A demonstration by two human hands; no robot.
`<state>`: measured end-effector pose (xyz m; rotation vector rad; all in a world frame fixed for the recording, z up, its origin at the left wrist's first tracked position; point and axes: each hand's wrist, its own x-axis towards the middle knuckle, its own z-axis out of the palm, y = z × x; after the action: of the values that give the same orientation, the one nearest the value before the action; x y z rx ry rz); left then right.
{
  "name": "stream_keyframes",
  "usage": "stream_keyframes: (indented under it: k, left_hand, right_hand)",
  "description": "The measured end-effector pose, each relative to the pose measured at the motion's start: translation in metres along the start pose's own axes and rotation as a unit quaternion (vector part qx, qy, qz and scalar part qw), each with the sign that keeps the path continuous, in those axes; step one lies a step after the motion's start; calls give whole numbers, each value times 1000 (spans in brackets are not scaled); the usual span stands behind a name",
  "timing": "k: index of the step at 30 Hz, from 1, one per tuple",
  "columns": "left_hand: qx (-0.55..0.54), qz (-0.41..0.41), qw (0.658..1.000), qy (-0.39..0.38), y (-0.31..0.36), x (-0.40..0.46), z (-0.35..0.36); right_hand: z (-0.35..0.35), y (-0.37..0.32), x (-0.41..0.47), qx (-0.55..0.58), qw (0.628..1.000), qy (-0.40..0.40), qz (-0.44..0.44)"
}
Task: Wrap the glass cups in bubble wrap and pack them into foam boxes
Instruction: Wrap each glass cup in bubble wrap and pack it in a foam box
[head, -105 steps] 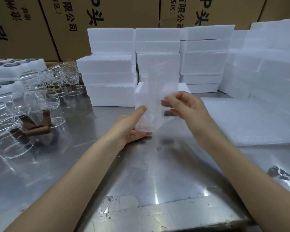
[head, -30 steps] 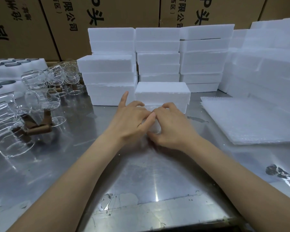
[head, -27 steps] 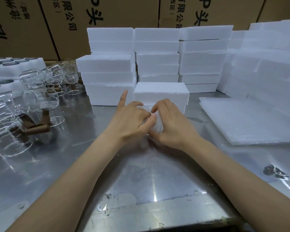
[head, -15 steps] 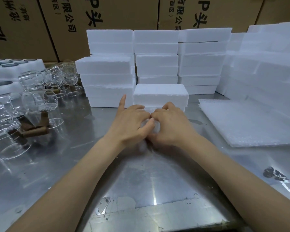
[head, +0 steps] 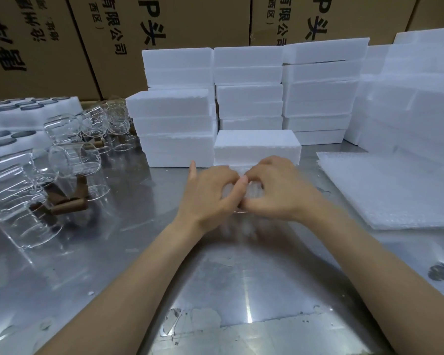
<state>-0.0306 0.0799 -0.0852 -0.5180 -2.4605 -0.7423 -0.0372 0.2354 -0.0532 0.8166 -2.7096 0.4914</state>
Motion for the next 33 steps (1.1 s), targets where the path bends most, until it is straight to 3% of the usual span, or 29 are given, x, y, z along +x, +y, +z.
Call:
stream_keyframes:
  k: [3, 5, 7, 10, 12, 16, 22, 28, 30, 33]
  left_hand:
    - [-94, 7, 987, 132, 4, 4, -5]
    - [-158, 1, 969, 192, 2, 8, -4]
    - [-230, -68, 953, 184, -3, 12, 1]
    - [-371, -248, 890, 94, -19, 20, 9]
    - [-420, -302, 854, 50, -29, 26, 10]
    - [-403, -268, 875, 0, -28, 27, 9]
    - [-394, -250, 884, 13, -28, 23, 8]
    - [-334, -188, 923, -1, -18, 19, 7]
    - [-289, -123, 949, 4, -15, 16, 2]
    - [-223, -69, 972, -7, -10, 11, -5]
  right_hand:
    - [-15, 5, -1, 135, 982, 134, 4]
    - [-17, 12, 0, 223, 935, 271, 53]
    - [-14, 25, 5, 293, 878, 345, 154]
    - [-5, 53, 10, 370, 824, 293, 313]
    - [3, 64, 11, 406, 811, 213, 363]
    - [6, 64, 16, 427, 805, 193, 364]
    - [-2, 73, 18, 472, 746, 246, 399]
    - [-31, 87, 9, 555, 594, 414, 409]
    - [-38, 97, 1, 496, 592, 481, 414]
    - [-41, 107, -7, 388, 627, 514, 437]
